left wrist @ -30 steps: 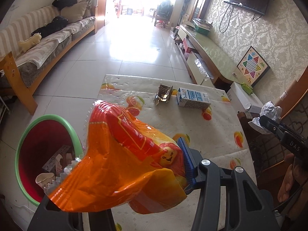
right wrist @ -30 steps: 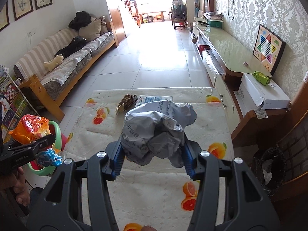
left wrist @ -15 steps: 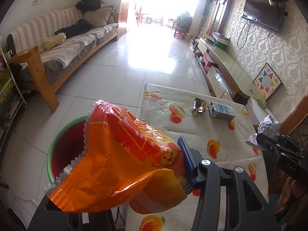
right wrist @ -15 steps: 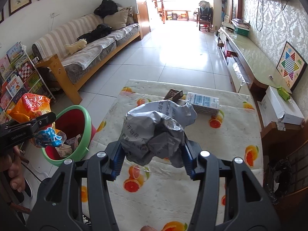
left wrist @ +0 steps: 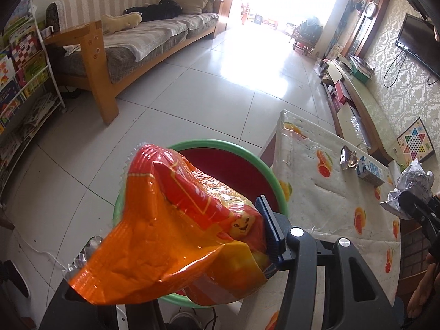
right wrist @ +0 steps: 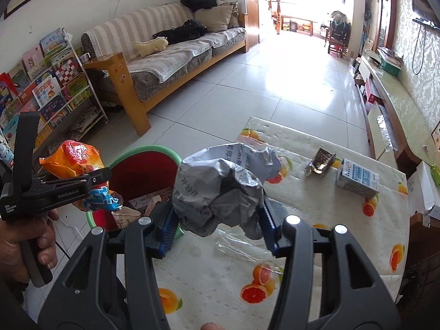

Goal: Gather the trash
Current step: 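Carry both items to the bucket while the left tool drops the orange bag inside, then open the right tool over the bucket to drop the crumpled paper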

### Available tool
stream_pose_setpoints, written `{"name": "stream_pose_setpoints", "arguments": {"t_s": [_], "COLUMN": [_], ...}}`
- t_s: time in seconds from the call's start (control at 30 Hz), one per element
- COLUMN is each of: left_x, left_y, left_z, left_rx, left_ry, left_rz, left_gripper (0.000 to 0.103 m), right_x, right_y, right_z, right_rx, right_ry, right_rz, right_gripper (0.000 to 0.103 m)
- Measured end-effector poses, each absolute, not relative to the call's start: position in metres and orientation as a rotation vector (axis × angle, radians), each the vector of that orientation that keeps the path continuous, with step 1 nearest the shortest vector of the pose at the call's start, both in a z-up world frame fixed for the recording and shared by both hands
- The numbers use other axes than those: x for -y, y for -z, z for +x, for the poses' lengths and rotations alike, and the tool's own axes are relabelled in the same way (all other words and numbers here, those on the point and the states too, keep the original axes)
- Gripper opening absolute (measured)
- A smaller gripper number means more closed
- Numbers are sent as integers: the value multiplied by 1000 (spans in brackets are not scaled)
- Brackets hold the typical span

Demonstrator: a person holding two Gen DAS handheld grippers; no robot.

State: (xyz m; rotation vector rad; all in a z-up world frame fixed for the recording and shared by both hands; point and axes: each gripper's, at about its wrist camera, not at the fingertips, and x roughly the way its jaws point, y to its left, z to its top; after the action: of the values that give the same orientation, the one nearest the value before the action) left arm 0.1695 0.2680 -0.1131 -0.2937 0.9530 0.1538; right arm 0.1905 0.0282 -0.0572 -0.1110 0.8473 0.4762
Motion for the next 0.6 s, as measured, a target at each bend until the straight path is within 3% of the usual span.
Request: {"name": "stream_pose_setpoints", "arguments": {"t_s": [0.2,0.37,0.6], "left_x": [-283,-291,-307], "left_y": [118,114,102], "left_z": [168,161,147], "left_rx": [-954,-917,-865], "left_ry": [-161,-196,-255], "left_rz": [-326,-334,-338], "left_gripper": [56,89,93], "right_x": [-65,-79,-106], "right_y": [63,68,79], "right_z": [197,198,198], "right_rx": [-854,-863,-884], "right_ry": [-524,-545,-586], "right_rz": [-136,-156,-184], "right_gripper": [50,50,50]}}
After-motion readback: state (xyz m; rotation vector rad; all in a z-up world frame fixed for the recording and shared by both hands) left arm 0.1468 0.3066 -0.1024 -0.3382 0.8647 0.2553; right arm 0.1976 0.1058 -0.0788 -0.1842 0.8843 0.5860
